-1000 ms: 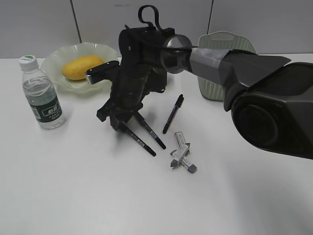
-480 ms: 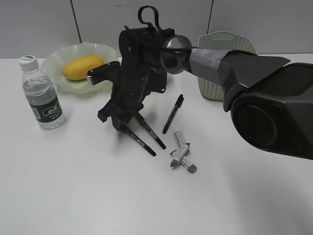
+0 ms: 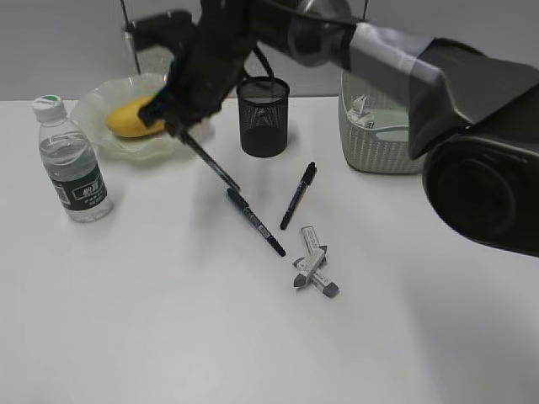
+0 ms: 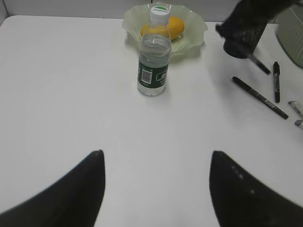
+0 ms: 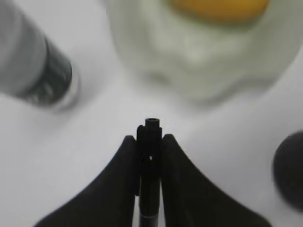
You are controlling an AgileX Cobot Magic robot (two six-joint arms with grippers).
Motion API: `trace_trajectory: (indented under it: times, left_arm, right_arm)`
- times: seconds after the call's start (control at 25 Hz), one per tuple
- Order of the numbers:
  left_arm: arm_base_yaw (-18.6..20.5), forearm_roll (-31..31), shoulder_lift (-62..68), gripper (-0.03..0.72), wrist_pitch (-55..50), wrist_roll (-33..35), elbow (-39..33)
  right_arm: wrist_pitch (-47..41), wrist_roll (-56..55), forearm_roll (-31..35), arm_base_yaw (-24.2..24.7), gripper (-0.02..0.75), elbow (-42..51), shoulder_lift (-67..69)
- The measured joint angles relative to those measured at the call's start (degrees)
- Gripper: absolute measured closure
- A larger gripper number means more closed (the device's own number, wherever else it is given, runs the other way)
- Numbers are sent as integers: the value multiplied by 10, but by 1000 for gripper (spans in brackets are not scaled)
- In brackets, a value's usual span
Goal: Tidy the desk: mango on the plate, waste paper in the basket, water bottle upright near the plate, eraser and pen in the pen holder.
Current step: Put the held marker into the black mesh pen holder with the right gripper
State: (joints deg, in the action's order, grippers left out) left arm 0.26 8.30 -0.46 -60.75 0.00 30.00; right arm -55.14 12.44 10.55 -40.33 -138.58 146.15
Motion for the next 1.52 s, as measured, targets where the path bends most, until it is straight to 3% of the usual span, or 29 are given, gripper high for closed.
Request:
trace_trajectory:
  times: [0.2, 0.32, 0.52, 0.64, 0.76, 0.84, 1.04, 1.4, 1.52]
  left_arm:
    - [0, 0, 0, 171, 0, 0, 0]
    - [0, 0, 0, 171, 0, 0, 0]
    - [0, 0, 0, 185, 0, 0, 0]
    - [0, 0, 0, 188, 0, 0, 0]
    - [0, 0, 0, 190, 0, 0, 0]
    - [0, 0, 0, 190, 0, 0, 0]
    - [0, 0, 0, 190, 0, 0, 0]
    - [0, 0, 0, 190, 0, 0, 0]
    - [0, 0, 0, 190, 0, 0, 0]
  right_arm:
    - [138, -17, -55, -1, 615, -89, -17]
    - [215, -84, -126, -1, 615, -97, -17]
    - [277, -142, -192, -1, 615, -97, -16]
    - [319, -257, -296, 5, 615, -97, -15]
    - [315, -405, -447, 9, 615, -97, -12]
    - [310, -458, -504, 12, 615, -97, -10]
    - [287, -502, -564, 12, 615, -97, 5]
    - [192, -710, -735, 11, 615, -77, 20]
    - [195, -729, -747, 12, 615, -73, 22]
